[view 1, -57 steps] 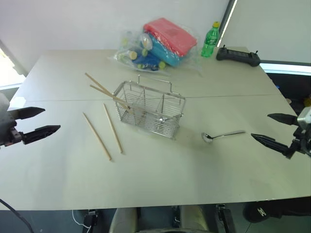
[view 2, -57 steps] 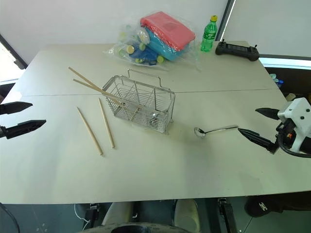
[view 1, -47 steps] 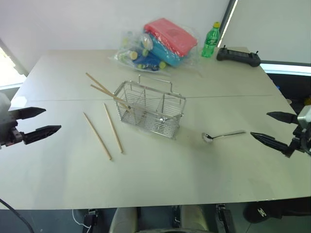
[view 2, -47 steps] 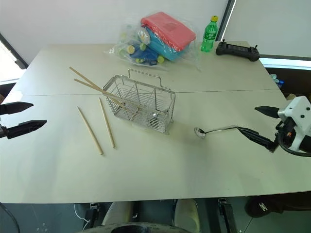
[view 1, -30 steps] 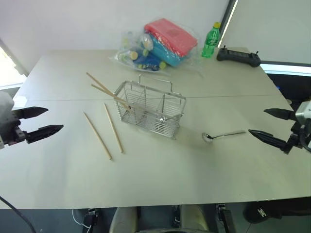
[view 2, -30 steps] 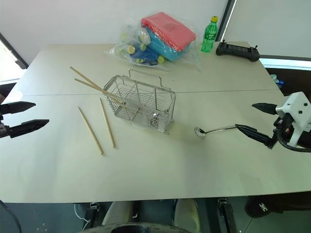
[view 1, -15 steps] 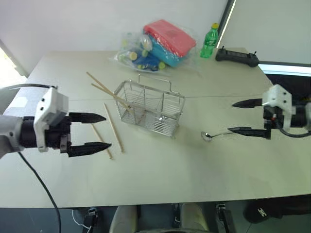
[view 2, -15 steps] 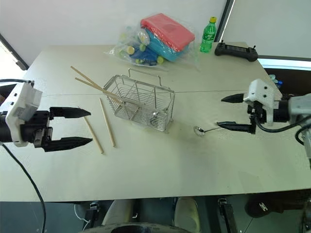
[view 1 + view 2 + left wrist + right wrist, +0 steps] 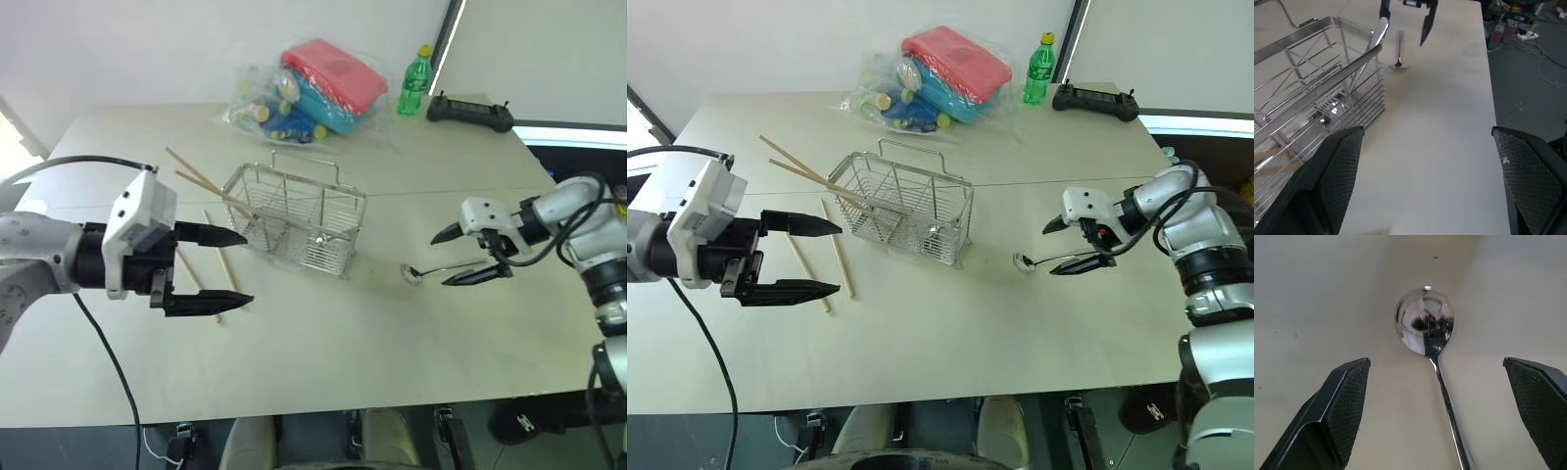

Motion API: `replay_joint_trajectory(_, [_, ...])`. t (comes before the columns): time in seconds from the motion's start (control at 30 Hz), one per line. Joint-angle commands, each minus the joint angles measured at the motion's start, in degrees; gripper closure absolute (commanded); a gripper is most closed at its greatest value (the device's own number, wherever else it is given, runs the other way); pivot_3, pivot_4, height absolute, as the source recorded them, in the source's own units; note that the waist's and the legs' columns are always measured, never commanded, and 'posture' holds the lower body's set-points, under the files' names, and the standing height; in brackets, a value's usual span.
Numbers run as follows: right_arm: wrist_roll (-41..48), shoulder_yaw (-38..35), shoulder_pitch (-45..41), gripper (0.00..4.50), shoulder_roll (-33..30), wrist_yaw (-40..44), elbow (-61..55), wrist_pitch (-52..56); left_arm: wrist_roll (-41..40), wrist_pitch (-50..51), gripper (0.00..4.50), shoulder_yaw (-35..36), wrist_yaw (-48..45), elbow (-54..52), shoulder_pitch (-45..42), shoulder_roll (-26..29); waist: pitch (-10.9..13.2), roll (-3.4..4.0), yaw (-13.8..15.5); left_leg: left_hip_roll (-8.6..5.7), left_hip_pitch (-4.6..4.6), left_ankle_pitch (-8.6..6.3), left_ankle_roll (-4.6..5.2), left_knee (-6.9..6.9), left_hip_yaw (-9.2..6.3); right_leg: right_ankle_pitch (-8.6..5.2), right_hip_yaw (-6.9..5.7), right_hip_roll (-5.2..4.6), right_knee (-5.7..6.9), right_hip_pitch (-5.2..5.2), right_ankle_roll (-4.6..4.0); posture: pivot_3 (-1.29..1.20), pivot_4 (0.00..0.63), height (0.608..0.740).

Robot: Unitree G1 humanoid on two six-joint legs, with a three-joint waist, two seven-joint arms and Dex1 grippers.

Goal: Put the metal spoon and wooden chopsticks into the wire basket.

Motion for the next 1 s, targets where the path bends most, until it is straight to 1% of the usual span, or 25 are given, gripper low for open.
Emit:
replay_joint_trajectory(0.03, [-3.77, 0.28, -3.16, 0.00, 1.27, 0.00, 6.28, -4.82, -2.47, 0.88, 0.10, 2.06, 1.52, -2.50, -0.54, 0.79, 0.00, 0.00, 0.00, 0.00, 0.00, 0.00, 0.00, 0.00, 0.00, 0.01, 0.00, 0.00, 0.01, 0.00, -0.01, 0.00, 0.150, 0.678])
replay_joint_trajectory(0.13, [-6.32, 0.63, -4.65, 0.00, 3.06, -0.99, 11.08, -7.52, -4.21, 1.77, 0.10, 2.93, 2.27, -3.64, -0.18, 1.36, 0.01, -0.01, 0.02, 0.00, 0.00, 0.03, -0.06, 0.00, -0.01, 0.03, 0.00, 0.00, 0.03, 0.01, -0.05, 0.00, 0.150, 0.678])
replay_joint_trajectory(0.27, [-10.00, 0.91, -6.27, 0.00, 5.07, -4.68, 16.66, -10.07, -5.13, 1.92, 0.10, 3.22, 2.68, -4.72, 0.49, 1.97, 0.01, -0.02, -0.02, 0.00, 0.01, 0.07, -0.12, 0.01, -0.01, 0.03, 0.00, 0.00, 0.03, 0.03, -0.04, 0.00, 0.150, 0.678])
replay_joint_trajectory(0.43, [-11.52, 0.19, -6.64, 0.00, 5.87, -5.76, 19.51, -11.24, -4.40, 1.11, 0.10, 3.33, 1.79, -5.48, 1.78, 3.05, -0.01, -0.05, -0.01, 0.00, 0.07, 0.11, -0.19, 0.03, -0.04, 0.02, 0.00, 0.01, 0.06, 0.08, -0.04, 0.00, 0.150, 0.678])
replay_joint_trajectory(0.47, [-11.31, -0.05, -6.36, 0.56, 5.89, -5.26, 19.48, -11.34, -4.02, 0.79, 0.00, 3.13, 1.59, -5.19, 1.73, 3.19, -0.01, -0.05, 0.01, 0.00, 0.08, 0.11, -0.19, 0.04, -0.05, 0.01, 0.00, 0.01, 0.06, 0.11, -0.03, 0.00, 0.150, 0.678])
replay_joint_trajectory(0.5, [-11.15, -0.23, -6.14, 0.94, 5.89, -4.90, 19.43, -11.44, -3.84, 0.54, 0.00, 3.05, 1.48, -5.01, 1.77, 3.30, -0.01, -0.05, 0.04, 0.00, 0.08, 0.11, -0.19, 0.06, -0.06, 0.01, 0.01, 0.01, 0.06, 0.12, -0.03, 0.00, 0.150, 0.678])
replay_joint_trajectory(0.57, [-10.85, -0.59, -5.62, 1.95, 5.86, -4.09, 18.97, -11.37, -3.78, 0.15, 0.00, 2.56, 1.50, -4.23, 0.90, 3.33, -0.02, -0.05, 0.05, -0.01, 0.09, 0.11, -0.19, 0.06, -0.08, 0.00, 0.00, 0.02, 0.06, 0.13, -0.02, 0.00, 0.150, 0.678])
replay_joint_trajectory(0.6, [-10.82, -0.74, -5.44, 2.38, 5.82, -3.89, 18.76, -11.33, -3.84, 0.08, 0.00, 2.52, 1.52, -4.09, 0.69, 3.33, -0.01, -0.05, 0.04, -0.01, 0.08, 0.11, -0.19, 0.06, -0.08, 0.00, 0.00, 0.02, 0.06, 0.13, -0.02, 0.00, 0.150, 0.678])
replay_joint_trajectory(0.63, [-10.74, -0.91, -5.22, 3.04, 5.84, -3.73, 18.48, -11.25, -3.83, -0.01, 0.00, 2.23, 1.52, -3.71, 0.12, 3.27, -0.01, -0.05, 0.04, -0.01, 0.08, 0.11, -0.19, 0.05, -0.08, 0.00, 0.00, 0.02, 0.06, 0.13, -0.02, 0.00, 0.150, 0.678])
replay_joint_trajectory(0.7, [-10.72, -1.28, -4.87, 4.08, 5.88, -3.43, 18.02, -11.05, -3.69, -0.10, 0.00, 1.78, 1.45, -3.25, -0.62, 3.17, -0.02, -0.05, 0.02, -0.01, 0.08, 0.11, -0.19, 0.04, -0.09, 0.03, 0.00, 0.02, 0.06, 0.13, -0.06, 0.00, 0.150, 0.678])
replay_joint_trajectory(0.73, [-10.64, -1.50, -4.60, 4.44, 5.86, -3.17, 17.64, -10.87, -3.48, -0.27, 0.00, 1.44, 1.26, -2.95, -1.09, 3.11, -0.02, -0.06, 0.00, -0.01, 0.08, 0.11, -0.19, 0.03, -0.09, 0.04, 0.00, 0.02, 0.06, 0.14, -0.06, 0.00, 0.150, 0.678])
replay_joint_trajectory(1.0, [-10.09, -3.05, -2.65, 4.44, 5.18, -2.68, 14.59, -10.25, -2.17, -1.26, 0.00, -0.41, 0.25, -0.88, -3.45, 2.69, -0.02, -0.08, 0.01, -0.01, 0.09, 0.11, -0.19, 0.03, -0.11, 0.02, 0.00, 0.03, 0.07, 0.14, -0.04, 0.00, 0.150, 0.678])
